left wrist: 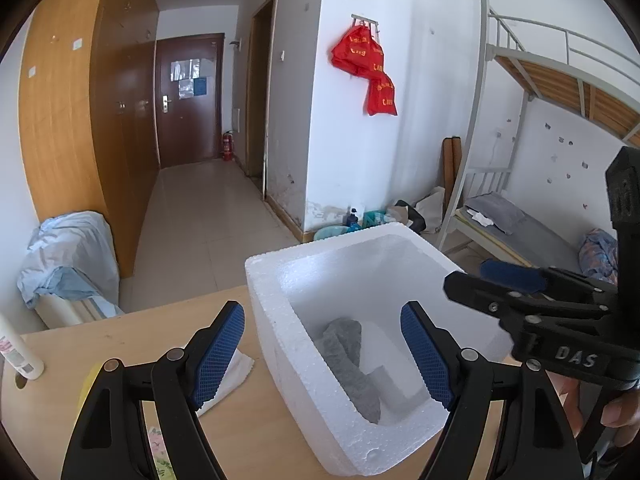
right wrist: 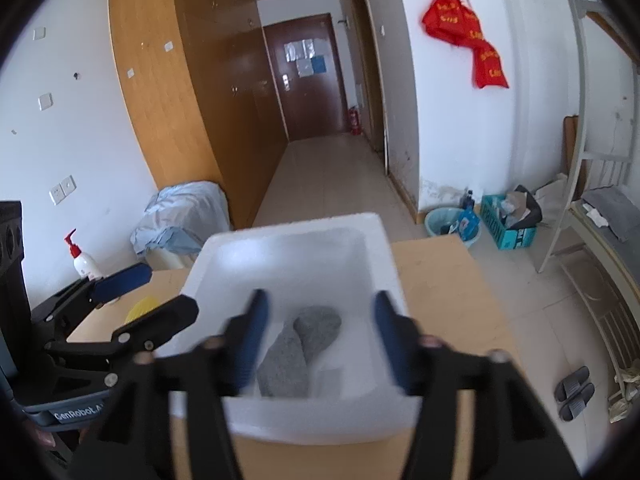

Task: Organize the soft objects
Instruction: 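Open the left gripper to drop the sock into the foam box, then withdraw the left tool from the foam box back over the table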

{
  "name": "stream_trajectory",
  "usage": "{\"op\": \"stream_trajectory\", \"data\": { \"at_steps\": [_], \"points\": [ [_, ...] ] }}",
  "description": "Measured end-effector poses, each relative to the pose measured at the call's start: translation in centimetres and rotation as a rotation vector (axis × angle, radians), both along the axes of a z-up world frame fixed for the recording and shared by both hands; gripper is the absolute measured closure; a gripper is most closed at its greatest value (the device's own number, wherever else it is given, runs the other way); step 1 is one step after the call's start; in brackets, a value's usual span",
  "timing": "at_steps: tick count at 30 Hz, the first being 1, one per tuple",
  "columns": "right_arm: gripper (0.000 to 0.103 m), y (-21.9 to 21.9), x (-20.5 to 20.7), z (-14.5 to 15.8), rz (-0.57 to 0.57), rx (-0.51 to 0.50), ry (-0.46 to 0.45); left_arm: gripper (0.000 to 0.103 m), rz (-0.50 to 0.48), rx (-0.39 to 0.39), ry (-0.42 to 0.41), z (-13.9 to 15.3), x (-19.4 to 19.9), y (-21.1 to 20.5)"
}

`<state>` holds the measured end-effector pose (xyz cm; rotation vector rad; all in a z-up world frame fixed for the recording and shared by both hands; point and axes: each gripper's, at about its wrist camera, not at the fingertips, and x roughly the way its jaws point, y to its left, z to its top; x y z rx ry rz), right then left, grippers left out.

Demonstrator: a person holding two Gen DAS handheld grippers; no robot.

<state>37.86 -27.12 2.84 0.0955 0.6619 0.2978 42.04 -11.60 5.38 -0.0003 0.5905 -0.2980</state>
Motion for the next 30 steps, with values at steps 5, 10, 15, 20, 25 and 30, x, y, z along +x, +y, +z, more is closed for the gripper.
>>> {"op": "stream_trajectory", "data": {
  "at_steps": [5, 10, 15, 20, 25, 30],
  "points": [
    [0.037, -0.3, -0.3, 0.4, -0.011, 0.012, -0.02, 0.022, 0.004, -0.004, 0.006, -0.1, -0.1, 0.2],
    [0.037, -0.2, -0.8, 0.5, -0.007, 0.011, -0.02, 0.022, 0.015, -0.004, 0.0, 0.3, -0.7, 0.4],
    [0.02, -0.2, -2.2, 1.0, -0.02, 0.018, -0.034, 0.02, 0.04, 0.005, -0.016, 0.9, -2.2, 0.9],
    [0.017, -0.1, -3.9, 1.3, -0.034, 0.015, -0.055, 0.015, 0.068, 0.014, -0.037, 1.3, -4.6, 1.7],
    [0.011, 0.1, -5.8, 1.4, -0.029, 0.02, -0.061, 0.011, 0.093, 0.018, -0.043, 1.7, -6.9, 2.4],
    [0.008, 0.6, -8.3, 1.9, -0.041, 0.004, -0.103, 0.01, 0.106, 0.011, -0.048, 2.0, -9.4, 3.0]
  ]
}}
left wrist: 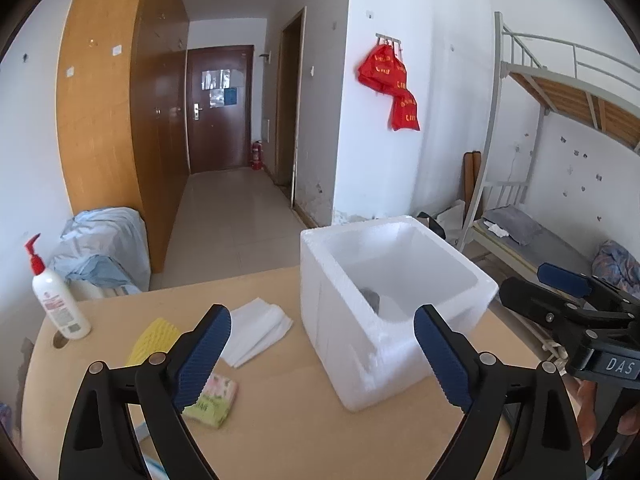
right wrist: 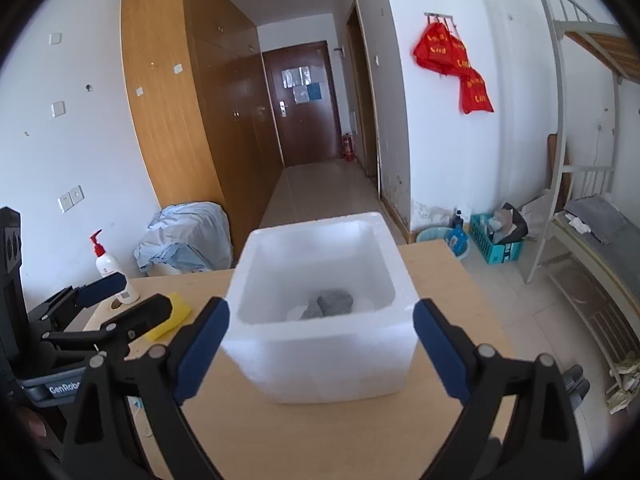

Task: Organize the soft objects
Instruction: 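Withdraw the left tool from the foam box back over the table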

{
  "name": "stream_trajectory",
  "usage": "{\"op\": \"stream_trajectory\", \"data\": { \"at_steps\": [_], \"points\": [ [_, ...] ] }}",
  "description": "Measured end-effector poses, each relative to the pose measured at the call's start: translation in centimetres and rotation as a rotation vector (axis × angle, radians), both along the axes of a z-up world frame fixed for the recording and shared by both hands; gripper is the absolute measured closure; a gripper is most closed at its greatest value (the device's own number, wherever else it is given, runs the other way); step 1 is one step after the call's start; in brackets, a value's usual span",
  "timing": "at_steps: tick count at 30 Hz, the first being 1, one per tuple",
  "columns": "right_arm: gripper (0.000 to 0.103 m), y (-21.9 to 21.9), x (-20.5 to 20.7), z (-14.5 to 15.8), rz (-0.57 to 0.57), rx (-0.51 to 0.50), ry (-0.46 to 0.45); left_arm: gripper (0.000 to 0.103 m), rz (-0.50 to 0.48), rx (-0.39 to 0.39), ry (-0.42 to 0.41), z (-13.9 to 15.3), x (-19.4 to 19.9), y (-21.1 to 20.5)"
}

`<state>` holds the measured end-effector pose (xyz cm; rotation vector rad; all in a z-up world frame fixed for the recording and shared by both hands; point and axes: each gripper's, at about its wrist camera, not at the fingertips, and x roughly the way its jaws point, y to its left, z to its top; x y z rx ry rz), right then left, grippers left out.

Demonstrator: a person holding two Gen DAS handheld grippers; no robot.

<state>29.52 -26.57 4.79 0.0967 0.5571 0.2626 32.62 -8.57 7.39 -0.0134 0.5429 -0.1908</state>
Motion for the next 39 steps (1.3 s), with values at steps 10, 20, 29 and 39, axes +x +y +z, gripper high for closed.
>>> {"op": "stream_trajectory", "data": {
  "at_steps": [10, 20, 29, 39],
  "points": [
    [0.008, 1.3, -5.9, -0.4, 0.006, 0.027, -0.019, 0.009, 0.033, -0.002, -0.058, -0.4, -8.7, 1.5],
    [0.008, 3.8, -12.6, -1.4, 0.046, 0.038, -0.048, 0.006, 0.108, 0.003, -0.106, -1.9, -17.3, 4.6],
    [0.008, 5.9, -17.9, -2.4, 0.095, 0.037, -0.072, 0.006, 0.192, -0.008, -0.124, -3.5, -24.0, 7.7],
    [0.007, 8.6, -20.5, -2.9, 0.142, 0.019, -0.089, 0.006, 0.259, -0.017, -0.145, -3.4, -27.5, 9.8]
  ]
}}
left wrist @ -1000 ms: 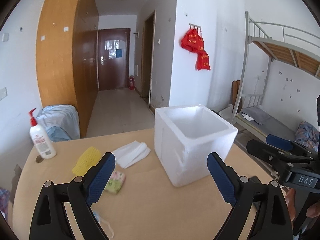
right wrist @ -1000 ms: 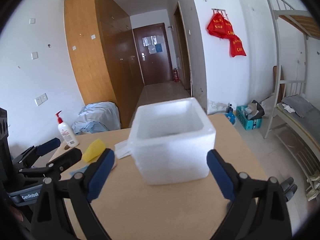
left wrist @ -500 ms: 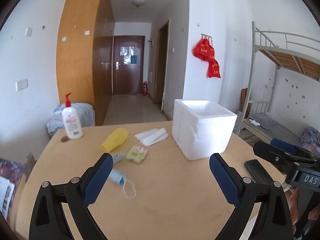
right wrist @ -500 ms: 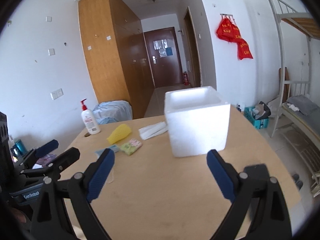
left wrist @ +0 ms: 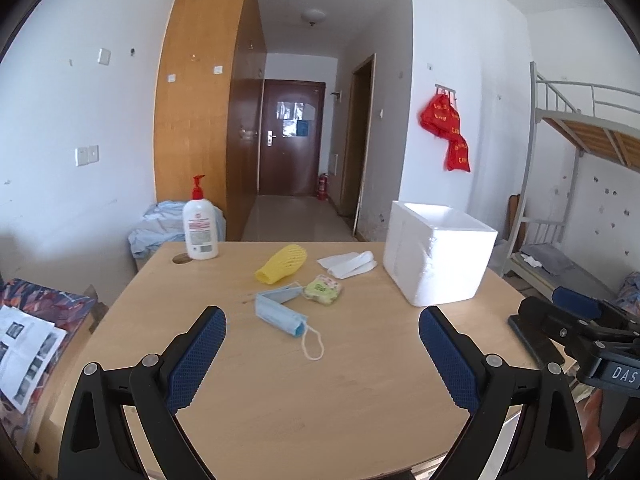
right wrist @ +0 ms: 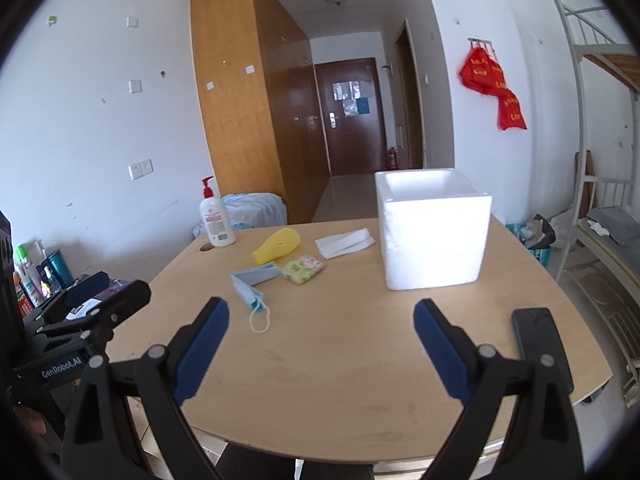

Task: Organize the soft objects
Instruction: 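Withdraw the left tool from the foam box back over the table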

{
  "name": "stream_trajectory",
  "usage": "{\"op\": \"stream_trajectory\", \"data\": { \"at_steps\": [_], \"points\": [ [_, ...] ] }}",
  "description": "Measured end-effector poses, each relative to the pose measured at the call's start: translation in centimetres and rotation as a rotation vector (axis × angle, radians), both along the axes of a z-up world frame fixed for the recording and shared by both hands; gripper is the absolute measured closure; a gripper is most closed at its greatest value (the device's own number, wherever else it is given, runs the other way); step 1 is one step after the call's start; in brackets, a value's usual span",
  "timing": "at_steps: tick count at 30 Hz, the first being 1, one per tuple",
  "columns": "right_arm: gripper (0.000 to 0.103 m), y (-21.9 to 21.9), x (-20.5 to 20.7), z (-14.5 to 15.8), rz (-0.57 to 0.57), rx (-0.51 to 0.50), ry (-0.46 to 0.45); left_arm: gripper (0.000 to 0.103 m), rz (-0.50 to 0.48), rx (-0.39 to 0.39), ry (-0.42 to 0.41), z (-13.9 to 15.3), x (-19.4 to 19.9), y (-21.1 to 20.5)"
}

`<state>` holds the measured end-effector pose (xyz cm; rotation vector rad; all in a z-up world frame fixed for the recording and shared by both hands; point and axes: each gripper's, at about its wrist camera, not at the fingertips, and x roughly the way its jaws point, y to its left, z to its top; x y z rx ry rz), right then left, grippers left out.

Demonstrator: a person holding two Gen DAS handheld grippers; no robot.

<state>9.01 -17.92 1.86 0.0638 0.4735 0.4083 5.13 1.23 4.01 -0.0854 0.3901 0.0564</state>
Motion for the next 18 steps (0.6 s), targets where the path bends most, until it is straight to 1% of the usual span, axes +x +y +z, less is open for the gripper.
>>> {"op": "stream_trajectory", "data": {
  "at_steps": [9, 14, 18],
  "points": [
    [0.007, 1.4, -0.2, 0.1, 0.036, -0.009, -0.014, 0.006, 0.043, 0.014, -0.01, -0.1, 0.0, 1.2],
    [0.007, 2.1, 0.5, -0.4, 0.063, -0.009, -0.002, 0.006, 0.062, 0.002, 0.016, -0.7, 1.5, 2.0],
    [0.007, 3.4, 1.8, -0.9, 0.09, -0.02, 0.02, 0.006, 0.089, -0.009, 0.038, -1.2, 2.7, 3.1]
  ]
}}
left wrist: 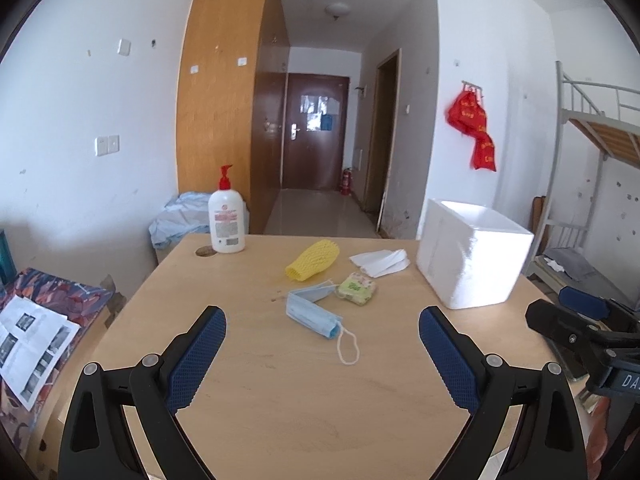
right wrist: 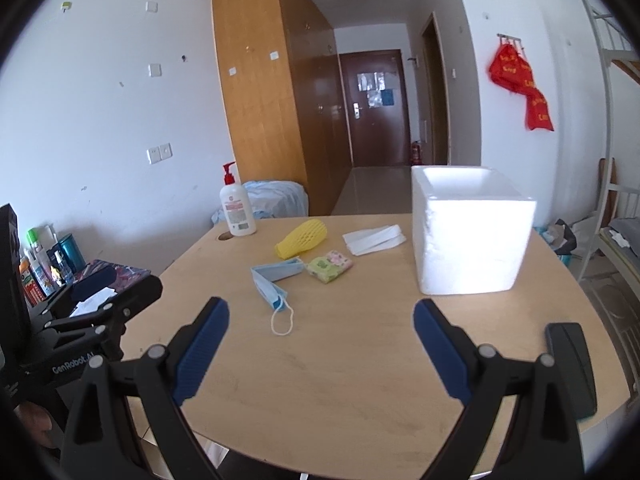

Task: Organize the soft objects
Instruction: 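Withdraw the left tool from the foam box back over the table, then move the left tool toward the blue face mask and lower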

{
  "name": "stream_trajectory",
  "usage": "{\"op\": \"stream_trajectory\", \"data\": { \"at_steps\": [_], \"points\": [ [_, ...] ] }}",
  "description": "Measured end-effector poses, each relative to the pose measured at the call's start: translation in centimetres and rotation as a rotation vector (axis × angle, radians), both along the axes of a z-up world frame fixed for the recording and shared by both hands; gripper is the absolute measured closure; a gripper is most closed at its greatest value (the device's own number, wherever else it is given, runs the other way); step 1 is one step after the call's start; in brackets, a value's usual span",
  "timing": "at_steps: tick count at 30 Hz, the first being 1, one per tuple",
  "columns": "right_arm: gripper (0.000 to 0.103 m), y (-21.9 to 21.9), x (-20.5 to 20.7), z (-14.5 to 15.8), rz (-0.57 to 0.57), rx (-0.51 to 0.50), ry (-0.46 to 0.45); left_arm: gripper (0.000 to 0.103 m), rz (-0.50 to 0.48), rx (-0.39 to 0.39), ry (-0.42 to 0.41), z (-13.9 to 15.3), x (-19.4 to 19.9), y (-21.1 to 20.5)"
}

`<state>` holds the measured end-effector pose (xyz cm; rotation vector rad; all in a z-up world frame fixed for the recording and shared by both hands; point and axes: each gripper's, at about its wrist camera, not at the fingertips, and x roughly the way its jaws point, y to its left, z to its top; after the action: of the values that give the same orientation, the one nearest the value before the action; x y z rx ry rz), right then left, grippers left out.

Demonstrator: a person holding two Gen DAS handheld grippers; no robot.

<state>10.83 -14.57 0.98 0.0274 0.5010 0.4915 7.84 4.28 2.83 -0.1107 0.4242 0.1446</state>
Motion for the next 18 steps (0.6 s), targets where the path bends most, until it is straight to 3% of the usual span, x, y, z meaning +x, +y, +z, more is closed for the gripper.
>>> {"op": "stream_trajectory", "data": {
  "at_steps": [18],
  "points": [
    [0.007, 4.4, 7.3, -0.5, 0.067, -0.052, 0.082, 0.006, 0.017, -0.041, 0.148, -2.4, 7.6, 3.6]
  ]
}}
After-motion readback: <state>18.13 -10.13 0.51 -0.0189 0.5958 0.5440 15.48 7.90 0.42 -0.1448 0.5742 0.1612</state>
